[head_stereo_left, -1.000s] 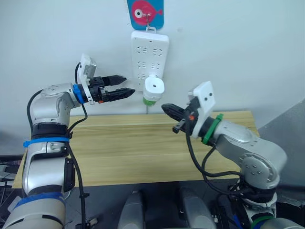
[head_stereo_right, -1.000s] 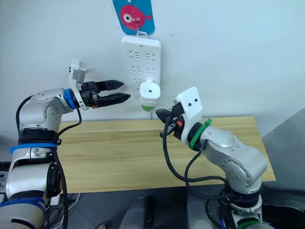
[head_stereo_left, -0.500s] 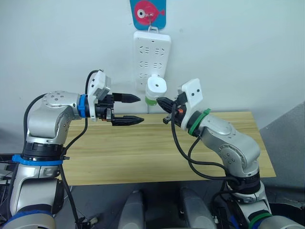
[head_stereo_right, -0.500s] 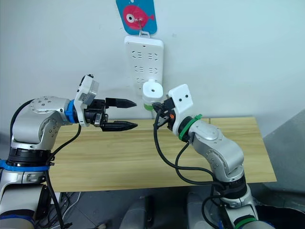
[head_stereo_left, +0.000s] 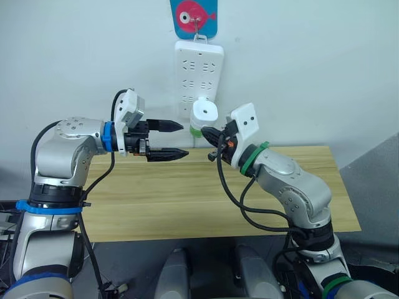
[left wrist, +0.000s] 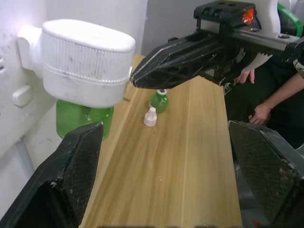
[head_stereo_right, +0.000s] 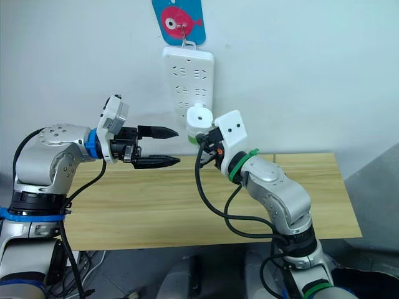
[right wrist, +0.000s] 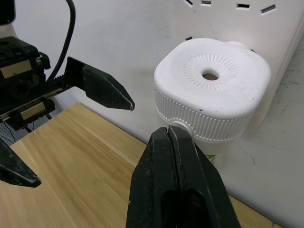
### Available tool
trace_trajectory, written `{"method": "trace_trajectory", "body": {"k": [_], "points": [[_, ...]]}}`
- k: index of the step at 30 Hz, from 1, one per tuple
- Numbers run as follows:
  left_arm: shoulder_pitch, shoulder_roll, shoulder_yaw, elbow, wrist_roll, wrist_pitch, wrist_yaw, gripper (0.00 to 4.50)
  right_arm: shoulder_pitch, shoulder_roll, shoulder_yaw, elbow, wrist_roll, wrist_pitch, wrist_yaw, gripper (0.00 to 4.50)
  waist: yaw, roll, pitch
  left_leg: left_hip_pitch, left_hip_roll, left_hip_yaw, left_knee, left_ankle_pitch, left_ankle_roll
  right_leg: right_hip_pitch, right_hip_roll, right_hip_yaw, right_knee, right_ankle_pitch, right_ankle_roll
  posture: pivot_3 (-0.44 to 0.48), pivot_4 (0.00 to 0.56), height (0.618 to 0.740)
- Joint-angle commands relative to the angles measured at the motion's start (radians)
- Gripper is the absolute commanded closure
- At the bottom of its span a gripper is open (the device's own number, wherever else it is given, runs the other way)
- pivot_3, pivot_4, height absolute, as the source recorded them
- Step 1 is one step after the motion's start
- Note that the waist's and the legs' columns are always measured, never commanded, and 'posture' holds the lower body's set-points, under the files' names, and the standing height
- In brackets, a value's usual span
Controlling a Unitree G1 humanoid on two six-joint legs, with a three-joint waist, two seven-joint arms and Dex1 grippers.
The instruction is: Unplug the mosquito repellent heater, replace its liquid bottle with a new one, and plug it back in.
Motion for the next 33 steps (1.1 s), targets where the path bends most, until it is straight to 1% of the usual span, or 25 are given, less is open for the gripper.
{"method": "trace_trajectory", "body": {"k": [1, 6, 14, 23, 28, 33], "points": [[-0.019, 0.004, 0.002, 0.001, -0.006, -0.021, -0.003, 0.03, -0.021, 0.015, -0.010, -0.015, -0.012, -0.034, -0.010, 4.50, 0.000, 0.000, 0.000, 0.000, 0.000, 0.000, 0.000, 0.000, 0.000, 0.000, 0.000, 0.000, 0.000, 0.000, 0.000, -0.017, 0.238, 0.740], [-0.018, 0.004, -0.004, 0.005, -0.009, -0.026, 0.000, 0.03, -0.022, 0.009, -0.023, -0.012, -0.034, -0.044, -0.019, 4.50, 0.000, 0.000, 0.000, 0.000, 0.000, 0.000, 0.000, 0.000, 0.000, 0.000, 0.000, 0.000, 0.002, 0.000, 0.000, -0.021, 0.241, 0.740], [-0.023, 0.001, -0.008, 0.016, -0.008, -0.034, -0.001, 0.03, -0.041, 0.006, -0.071, 0.013, -0.081, -0.079, -0.082, 4.50, 0.000, 0.000, 0.000, 0.000, 0.000, 0.000, 0.001, 0.002, -0.003, 0.000, 0.000, 0.000, 0.002, 0.000, 0.000, -0.026, 0.242, 0.740], [-0.031, -0.008, -0.014, 0.026, -0.005, -0.041, -0.003, 0.03, -0.042, 0.013, -0.086, 0.017, -0.079, -0.088, -0.122, 4.50, 0.001, 0.000, 0.000, 0.000, -0.001, 0.000, 0.002, 0.006, -0.003, 0.000, 0.001, -0.001, 0.004, 0.001, -0.002, -0.026, 0.242, 0.740], [-0.033, -0.009, -0.015, 0.032, -0.003, -0.046, -0.004, 0.03, -0.045, 0.020, -0.091, 0.018, -0.071, -0.081, -0.124, 4.50, 0.001, 0.000, 0.000, 0.000, -0.001, 0.000, 0.002, 0.006, -0.003, 0.001, 0.001, -0.001, 0.004, 0.001, -0.002, -0.026, 0.242, 0.740], [-0.038, -0.011, -0.019, 0.042, 0.002, -0.053, -0.004, 0.03, -0.036, 0.018, -0.075, -0.010, -0.025, -0.053, -0.072, 4.50, 0.001, 0.000, 0.000, 0.000, -0.001, 0.000, 0.002, 0.006, -0.003, 0.001, 0.001, -0.001, 0.004, 0.001, -0.002, -0.037, 0.245, 0.740]]}}
